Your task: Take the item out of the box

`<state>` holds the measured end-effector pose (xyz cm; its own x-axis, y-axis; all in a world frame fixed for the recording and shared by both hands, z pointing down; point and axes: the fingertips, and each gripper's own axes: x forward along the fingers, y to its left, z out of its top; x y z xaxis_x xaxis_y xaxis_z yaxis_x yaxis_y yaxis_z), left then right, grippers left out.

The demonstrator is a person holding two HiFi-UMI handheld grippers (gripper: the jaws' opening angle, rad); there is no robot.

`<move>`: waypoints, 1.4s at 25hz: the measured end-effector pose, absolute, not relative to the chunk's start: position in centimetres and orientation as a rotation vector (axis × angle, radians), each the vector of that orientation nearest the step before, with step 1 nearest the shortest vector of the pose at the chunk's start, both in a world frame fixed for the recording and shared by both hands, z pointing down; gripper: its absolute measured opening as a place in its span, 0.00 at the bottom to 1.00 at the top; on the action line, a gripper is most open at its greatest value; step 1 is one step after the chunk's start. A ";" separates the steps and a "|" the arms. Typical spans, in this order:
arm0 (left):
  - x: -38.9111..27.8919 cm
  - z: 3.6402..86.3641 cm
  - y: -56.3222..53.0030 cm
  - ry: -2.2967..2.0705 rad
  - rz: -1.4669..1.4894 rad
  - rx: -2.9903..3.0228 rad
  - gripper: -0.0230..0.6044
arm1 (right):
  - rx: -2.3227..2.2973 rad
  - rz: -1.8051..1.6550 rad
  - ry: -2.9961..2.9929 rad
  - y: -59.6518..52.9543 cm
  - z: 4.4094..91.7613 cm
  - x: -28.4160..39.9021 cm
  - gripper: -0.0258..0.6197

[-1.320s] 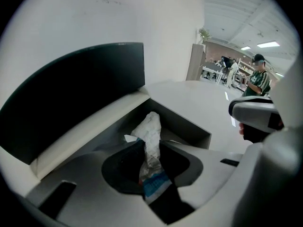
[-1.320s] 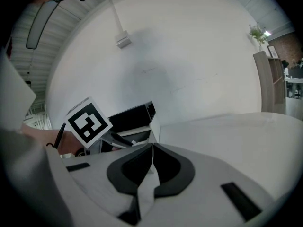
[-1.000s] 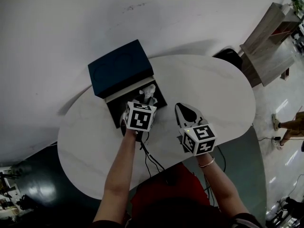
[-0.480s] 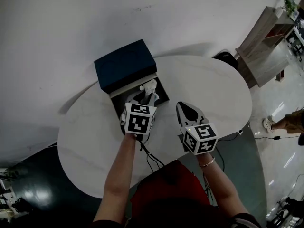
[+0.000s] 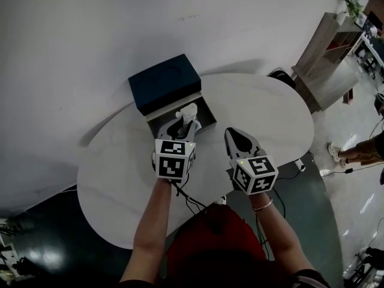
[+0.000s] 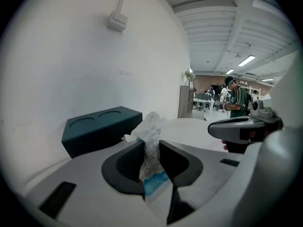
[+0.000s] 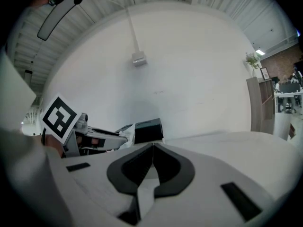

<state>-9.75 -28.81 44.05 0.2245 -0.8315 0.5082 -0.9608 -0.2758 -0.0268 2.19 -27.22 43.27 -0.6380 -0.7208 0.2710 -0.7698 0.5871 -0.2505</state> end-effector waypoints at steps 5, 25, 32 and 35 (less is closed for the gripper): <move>-9.9 42.9 -26.6 -1.669 0.558 2.238 0.22 | 1.301 0.491 -2.675 -25.8 42.1 2.4 0.07; -11.9 40.2 -20.3 -1.678 0.371 2.271 0.22 | 1.359 0.421 -2.689 -21.3 39.7 1.0 0.07; -12.1 39.8 -18.7 -1.679 0.333 2.294 0.22 | 1.373 0.394 -2.694 -19.9 39.0 0.8 0.07; -12.2 39.8 -17.9 -1.676 0.316 2.299 0.22 | 1.389 0.386 -2.689 -19.3 38.8 0.9 0.07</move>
